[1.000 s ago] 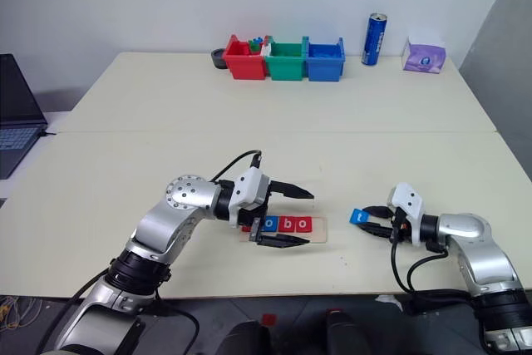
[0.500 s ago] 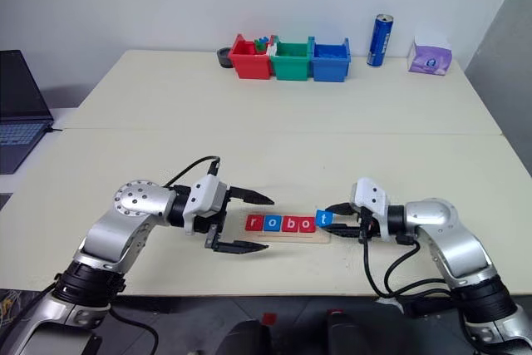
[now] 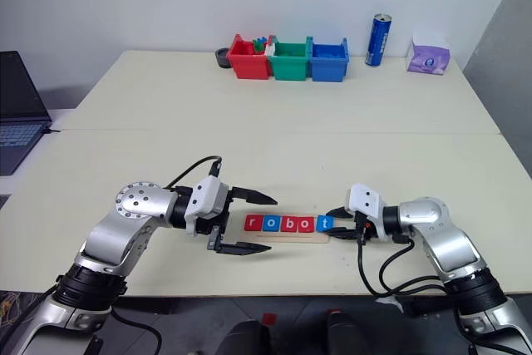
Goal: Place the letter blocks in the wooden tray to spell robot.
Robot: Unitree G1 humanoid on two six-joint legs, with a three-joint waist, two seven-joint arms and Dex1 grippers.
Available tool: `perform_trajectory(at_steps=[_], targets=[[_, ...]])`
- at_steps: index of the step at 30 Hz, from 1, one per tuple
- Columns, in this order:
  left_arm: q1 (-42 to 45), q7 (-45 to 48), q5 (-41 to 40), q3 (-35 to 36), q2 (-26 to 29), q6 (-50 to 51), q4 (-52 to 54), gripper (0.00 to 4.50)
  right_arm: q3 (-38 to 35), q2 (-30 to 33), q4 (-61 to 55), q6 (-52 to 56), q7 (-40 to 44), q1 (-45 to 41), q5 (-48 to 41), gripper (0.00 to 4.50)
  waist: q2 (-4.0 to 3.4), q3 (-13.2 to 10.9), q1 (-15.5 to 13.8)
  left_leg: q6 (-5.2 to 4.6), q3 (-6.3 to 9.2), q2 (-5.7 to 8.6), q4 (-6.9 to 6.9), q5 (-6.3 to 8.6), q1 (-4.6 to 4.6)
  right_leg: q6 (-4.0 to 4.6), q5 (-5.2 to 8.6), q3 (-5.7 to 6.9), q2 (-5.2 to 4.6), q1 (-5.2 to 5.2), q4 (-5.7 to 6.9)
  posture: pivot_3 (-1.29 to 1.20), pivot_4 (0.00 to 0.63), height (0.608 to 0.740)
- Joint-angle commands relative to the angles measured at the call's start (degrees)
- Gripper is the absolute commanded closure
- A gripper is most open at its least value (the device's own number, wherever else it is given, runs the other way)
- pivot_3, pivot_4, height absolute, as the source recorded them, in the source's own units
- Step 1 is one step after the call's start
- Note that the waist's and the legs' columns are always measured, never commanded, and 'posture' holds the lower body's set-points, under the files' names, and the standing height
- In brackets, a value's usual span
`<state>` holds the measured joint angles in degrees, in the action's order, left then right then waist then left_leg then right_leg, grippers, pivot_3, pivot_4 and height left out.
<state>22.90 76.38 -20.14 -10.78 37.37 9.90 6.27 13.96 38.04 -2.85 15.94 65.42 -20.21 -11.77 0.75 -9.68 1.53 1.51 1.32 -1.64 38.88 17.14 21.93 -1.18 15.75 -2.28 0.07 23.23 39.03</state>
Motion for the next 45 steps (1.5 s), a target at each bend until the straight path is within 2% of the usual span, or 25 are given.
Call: perform_trajectory(at_steps=[1, 16, 24, 25, 32, 36, 45], targets=[[0.2, -0.5, -0.9, 0.4, -0.3, 0.1, 2.0, 0.00, 0.2, 0.1, 0.2, -1.6, 0.7, -1.3, 0.8, 3.04, 0.00, 0.0, 0.0, 0.00, 0.00, 0.00, 0.00, 0.00, 0.00, 0.00, 0.00, -0.01, 0.00, 0.00, 0.00, 0.00, 0.150, 0.740], [1.1, -0.9, -0.8, 0.0, -1.5, 0.8, 2.1, 0.00, 1.0, -1.0, 2.3, -2.2, 1.4, -2.8, 1.9, 3.04, 0.00, 0.0, 0.0, 0.00, 0.00, 0.00, 0.00, 0.00, 0.00, 0.00, 0.00, -0.01, 0.00, 0.00, 0.01, 0.00, 0.150, 0.740], [1.2, -0.8, -0.7, -0.2, -1.9, 0.8, 2.0, 0.00, -0.5, -1.4, 1.5, -0.3, 0.8, -2.9, 0.3, 0.24, 0.00, 0.0, 0.0, 0.00, 0.00, 0.00, 0.00, 0.00, 0.00, 0.00, 0.00, -0.01, 0.00, 0.00, 0.01, 0.00, 0.150, 0.740], [1.2, -0.8, -0.7, -0.2, -1.9, 0.8, 2.0, 0.00, -1.3, -1.2, 0.7, 0.6, 0.5, -2.8, -0.5, 0.04, 0.00, 0.0, 0.0, 0.00, 0.00, 0.00, 0.00, 0.00, 0.00, 0.00, 0.00, -0.01, 0.00, 0.00, 0.01, 0.00, 0.150, 0.740], [1.2, -0.7, -0.8, -0.1, -2.0, 0.7, 1.7, 0.00, -7.5, 1.9, -3.1, 4.3, 0.0, -0.2, -4.5, 0.04, 0.00, 0.0, -0.1, 0.00, 0.01, 0.01, 0.00, 0.00, 0.01, 0.00, 0.00, -0.01, -0.01, 0.00, 0.01, 0.00, 0.150, 0.740], [1.3, -0.5, -0.7, -0.3, -2.2, 0.5, 1.4, 0.00, -8.9, 3.2, -3.9, 4.0, -0.2, 2.5, -5.2, 0.95, 0.00, 0.0, -0.1, 0.00, 0.00, 0.02, 0.00, 0.00, 0.02, 0.00, 0.00, -0.02, -0.04, -0.01, -0.01, 0.00, 0.150, 0.740], [3.1, 0.0, 0.2, -1.4, -3.7, -0.3, -0.5, 0.00, -6.1, 0.9, -2.9, -0.1, -2.3, 5.5, -2.2, 4.20, 0.00, 0.0, 0.2, 0.00, -0.01, 0.01, 0.00, 0.00, -0.02, 0.00, 0.00, -0.03, 0.01, -0.01, 0.04, 0.00, 0.150, 0.740]])
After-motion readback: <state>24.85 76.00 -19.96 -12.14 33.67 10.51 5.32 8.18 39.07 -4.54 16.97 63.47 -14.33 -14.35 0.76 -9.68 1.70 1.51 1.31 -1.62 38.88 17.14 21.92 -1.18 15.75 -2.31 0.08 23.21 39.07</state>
